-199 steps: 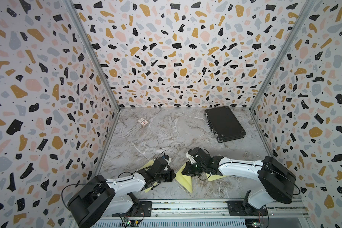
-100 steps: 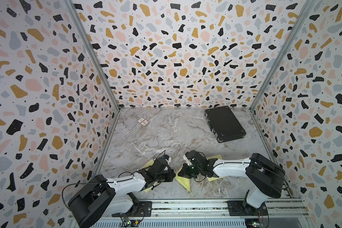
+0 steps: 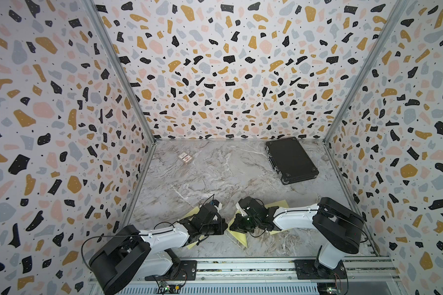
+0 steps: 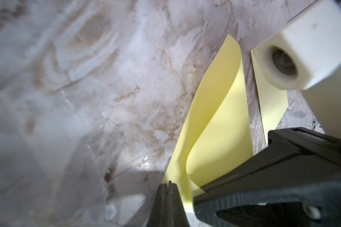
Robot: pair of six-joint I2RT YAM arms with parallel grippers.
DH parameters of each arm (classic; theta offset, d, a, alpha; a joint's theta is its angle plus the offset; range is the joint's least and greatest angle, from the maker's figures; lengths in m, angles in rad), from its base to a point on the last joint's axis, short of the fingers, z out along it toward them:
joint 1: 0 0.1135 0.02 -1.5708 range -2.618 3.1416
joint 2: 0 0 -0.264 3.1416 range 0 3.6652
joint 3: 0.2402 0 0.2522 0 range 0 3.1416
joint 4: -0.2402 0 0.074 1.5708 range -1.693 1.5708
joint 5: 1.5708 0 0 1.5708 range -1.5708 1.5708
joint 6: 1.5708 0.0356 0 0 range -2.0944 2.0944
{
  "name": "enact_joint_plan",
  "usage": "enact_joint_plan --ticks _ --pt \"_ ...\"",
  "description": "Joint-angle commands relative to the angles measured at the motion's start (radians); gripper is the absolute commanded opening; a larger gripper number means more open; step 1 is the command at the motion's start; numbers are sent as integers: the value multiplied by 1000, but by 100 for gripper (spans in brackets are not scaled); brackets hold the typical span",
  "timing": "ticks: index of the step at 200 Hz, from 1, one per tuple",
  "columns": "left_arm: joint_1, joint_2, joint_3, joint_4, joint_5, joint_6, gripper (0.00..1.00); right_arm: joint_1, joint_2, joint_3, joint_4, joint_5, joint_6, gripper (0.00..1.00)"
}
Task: Fold the square paper diagonally
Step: Fold the paper at the center of the board.
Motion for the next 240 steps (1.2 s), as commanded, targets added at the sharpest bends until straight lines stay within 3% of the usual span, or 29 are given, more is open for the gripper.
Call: enact_joint_plan --ticks 1,234,240 --pt "-2 36 -30 -132 -63 0 0 8 3 3 14 5 15 0" --pt "-5 -5 -36 -161 -81 -6 0 9 55 -28 55 33 53 0" --pt "-5 -12 -36 -164 -84 -6 0 9 55 -30 53 36 52 3"
